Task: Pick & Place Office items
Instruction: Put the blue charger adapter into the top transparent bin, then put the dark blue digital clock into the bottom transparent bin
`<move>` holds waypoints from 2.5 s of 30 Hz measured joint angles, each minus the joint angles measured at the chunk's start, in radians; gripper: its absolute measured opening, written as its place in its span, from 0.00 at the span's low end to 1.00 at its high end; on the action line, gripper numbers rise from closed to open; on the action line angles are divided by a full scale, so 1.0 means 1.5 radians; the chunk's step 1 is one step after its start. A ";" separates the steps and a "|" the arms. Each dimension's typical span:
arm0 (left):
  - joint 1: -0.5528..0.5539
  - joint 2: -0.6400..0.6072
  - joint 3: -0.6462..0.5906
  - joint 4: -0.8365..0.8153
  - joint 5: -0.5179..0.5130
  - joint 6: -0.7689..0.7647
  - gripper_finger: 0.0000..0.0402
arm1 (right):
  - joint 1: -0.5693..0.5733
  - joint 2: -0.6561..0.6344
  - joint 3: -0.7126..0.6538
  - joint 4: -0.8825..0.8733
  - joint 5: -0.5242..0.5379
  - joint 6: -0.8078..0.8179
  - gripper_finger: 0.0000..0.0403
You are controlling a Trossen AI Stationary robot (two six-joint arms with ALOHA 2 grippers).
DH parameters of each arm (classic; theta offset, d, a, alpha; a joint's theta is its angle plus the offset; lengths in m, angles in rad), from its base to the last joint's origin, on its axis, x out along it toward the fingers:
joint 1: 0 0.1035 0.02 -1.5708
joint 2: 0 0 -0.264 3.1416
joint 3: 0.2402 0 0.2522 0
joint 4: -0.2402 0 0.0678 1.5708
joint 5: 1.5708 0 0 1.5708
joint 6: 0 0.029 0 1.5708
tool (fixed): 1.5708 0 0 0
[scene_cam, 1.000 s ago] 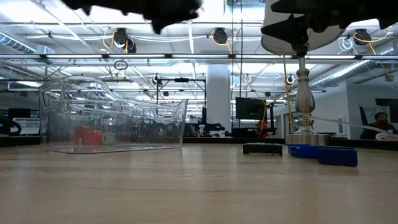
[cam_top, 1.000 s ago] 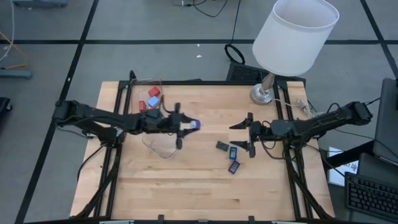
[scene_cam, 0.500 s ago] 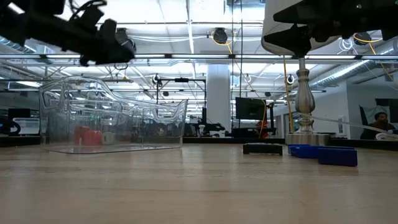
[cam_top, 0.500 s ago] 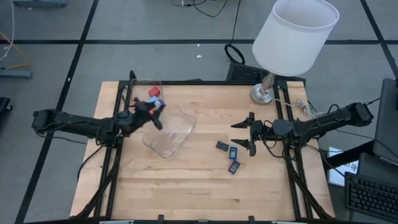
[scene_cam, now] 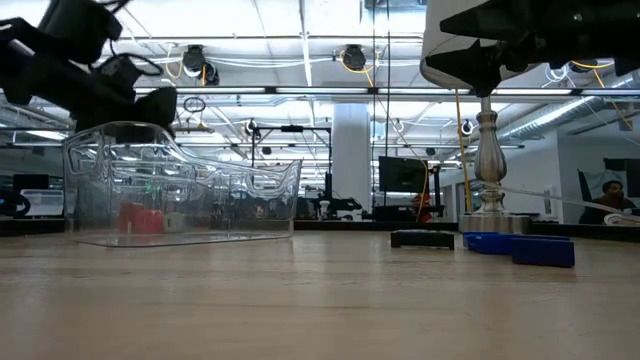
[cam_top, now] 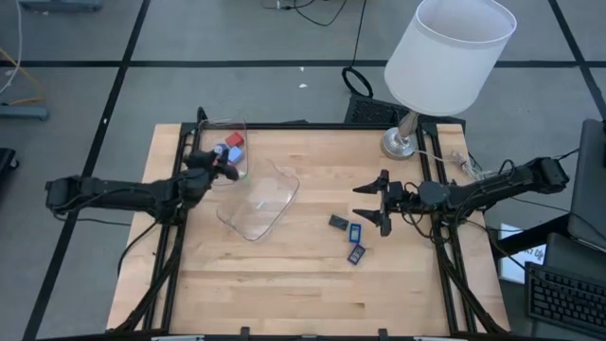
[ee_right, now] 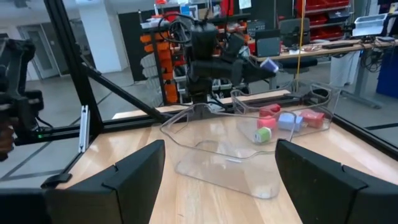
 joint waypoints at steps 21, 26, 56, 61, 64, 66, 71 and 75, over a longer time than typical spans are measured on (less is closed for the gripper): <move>0.170 0.014 0.000 -0.181 0.180 -0.202 0.33 | -0.008 0.000 -0.003 0.008 0.033 -0.001 0.73; 0.170 0.014 0.000 -0.173 0.178 -0.207 0.36 | -0.008 0.000 -0.003 0.008 0.032 -0.001 0.73; 0.170 0.014 0.000 -0.155 0.208 -0.165 0.69 | -0.008 0.000 -0.003 0.003 0.030 -0.002 0.73; 0.169 0.012 0.000 -0.087 0.314 -0.049 0.69 | -0.008 0.000 -0.003 0.003 0.030 0.000 0.73; 0.169 0.011 0.000 -0.032 0.354 -0.028 0.69 | -0.008 0.000 -0.003 0.002 0.030 0.000 0.73; 0.170 0.011 0.000 0.002 0.387 -0.026 0.69 | -0.008 0.000 -0.003 0.000 0.030 0.000 0.73; 0.170 0.011 0.000 0.069 0.566 -0.020 0.69 | -0.008 0.000 -0.009 -0.001 0.028 0.019 0.73; 0.169 0.011 0.000 0.125 0.710 -0.020 0.69 | -0.008 0.001 -0.019 0.001 0.028 0.056 0.73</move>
